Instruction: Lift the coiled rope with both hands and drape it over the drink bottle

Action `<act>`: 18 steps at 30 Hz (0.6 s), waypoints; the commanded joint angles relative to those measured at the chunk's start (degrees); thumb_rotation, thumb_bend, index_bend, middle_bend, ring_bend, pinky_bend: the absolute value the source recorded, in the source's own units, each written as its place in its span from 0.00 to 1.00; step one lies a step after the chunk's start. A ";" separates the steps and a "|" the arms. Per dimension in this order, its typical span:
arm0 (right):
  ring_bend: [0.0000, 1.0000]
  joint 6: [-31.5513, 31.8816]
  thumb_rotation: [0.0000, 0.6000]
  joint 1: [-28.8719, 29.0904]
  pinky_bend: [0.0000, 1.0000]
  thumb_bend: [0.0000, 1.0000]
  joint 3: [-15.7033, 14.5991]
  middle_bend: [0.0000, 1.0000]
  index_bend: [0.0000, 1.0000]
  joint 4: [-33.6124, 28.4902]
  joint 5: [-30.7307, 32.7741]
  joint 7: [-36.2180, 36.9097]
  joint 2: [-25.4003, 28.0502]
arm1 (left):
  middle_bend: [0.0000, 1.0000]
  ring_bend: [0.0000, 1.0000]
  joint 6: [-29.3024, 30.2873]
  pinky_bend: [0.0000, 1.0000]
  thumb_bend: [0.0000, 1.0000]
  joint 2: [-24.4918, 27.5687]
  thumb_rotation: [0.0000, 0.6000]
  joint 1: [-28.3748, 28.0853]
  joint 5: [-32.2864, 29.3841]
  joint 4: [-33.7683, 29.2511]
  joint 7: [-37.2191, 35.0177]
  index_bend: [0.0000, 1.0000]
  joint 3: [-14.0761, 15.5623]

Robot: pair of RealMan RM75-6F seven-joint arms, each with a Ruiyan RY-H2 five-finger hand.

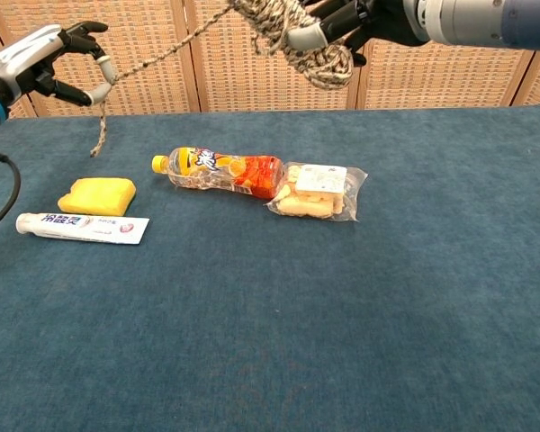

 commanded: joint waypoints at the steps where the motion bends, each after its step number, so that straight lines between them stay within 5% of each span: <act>1: 0.60 0.80 1.00 -0.16 0.82 0.83 0.30 0.75 0.68 0.49 2.20 -0.24 0.84 | 0.00 0.00 2.06 0.00 0.56 -0.36 1.00 2.08 3.39 2.69 -1.20 0.84 3.51; 9: 0.60 1.17 1.00 0.38 0.82 0.83 0.19 0.75 0.68 0.49 6.14 -1.77 2.01 | 0.00 0.00 5.55 0.00 0.56 2.40 1.00 5.46 8.06 2.17 -2.86 0.84 8.25; 18: 0.60 2.36 1.00 0.75 0.82 0.83 -0.03 0.75 0.68 -0.50 6.87 -2.84 2.08 | 0.00 0.00 6.48 0.00 0.56 3.62 1.00 6.55 8.87 0.47 -3.06 0.84 8.85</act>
